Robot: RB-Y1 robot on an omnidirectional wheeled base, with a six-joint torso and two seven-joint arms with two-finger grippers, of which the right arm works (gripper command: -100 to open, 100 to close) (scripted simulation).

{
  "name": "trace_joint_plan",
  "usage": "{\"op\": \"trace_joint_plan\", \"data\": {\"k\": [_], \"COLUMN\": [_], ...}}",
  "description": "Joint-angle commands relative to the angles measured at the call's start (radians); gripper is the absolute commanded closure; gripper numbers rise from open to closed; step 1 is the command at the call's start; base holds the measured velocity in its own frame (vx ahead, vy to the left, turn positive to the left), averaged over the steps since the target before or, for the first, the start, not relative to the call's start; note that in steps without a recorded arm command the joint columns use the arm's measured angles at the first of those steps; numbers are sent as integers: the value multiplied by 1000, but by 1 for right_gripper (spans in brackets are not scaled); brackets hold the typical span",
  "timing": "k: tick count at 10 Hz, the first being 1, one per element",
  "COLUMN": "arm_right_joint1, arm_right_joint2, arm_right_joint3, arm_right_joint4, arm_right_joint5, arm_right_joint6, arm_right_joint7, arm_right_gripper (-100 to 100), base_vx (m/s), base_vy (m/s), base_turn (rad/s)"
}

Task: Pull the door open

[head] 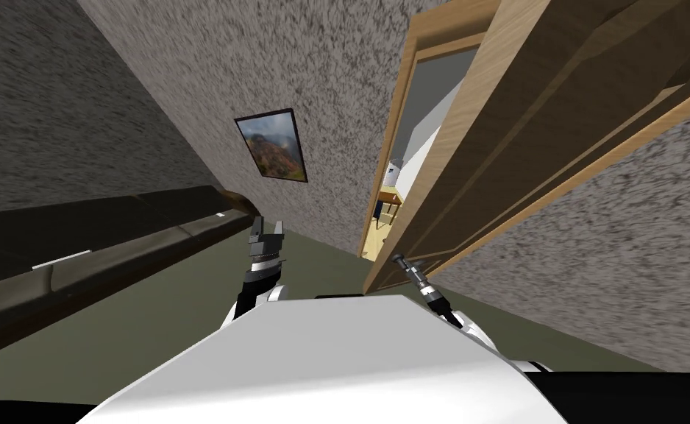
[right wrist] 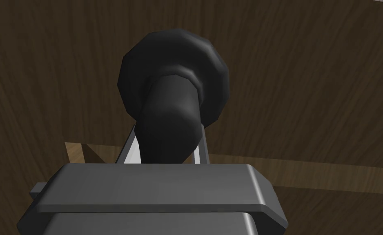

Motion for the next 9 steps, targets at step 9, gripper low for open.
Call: {"op": "trace_joint_plan", "data": {"k": [9], "arm_right_joint1": [11], "arm_right_joint2": [-18], "arm_right_joint3": [-15], "arm_right_joint4": [58], "arm_right_joint5": [13], "arm_right_joint6": [-75], "arm_right_joint7": [-6], "arm_right_gripper": [100], "base_vx": [-198], "base_vy": [-84], "base_turn": [163]}}
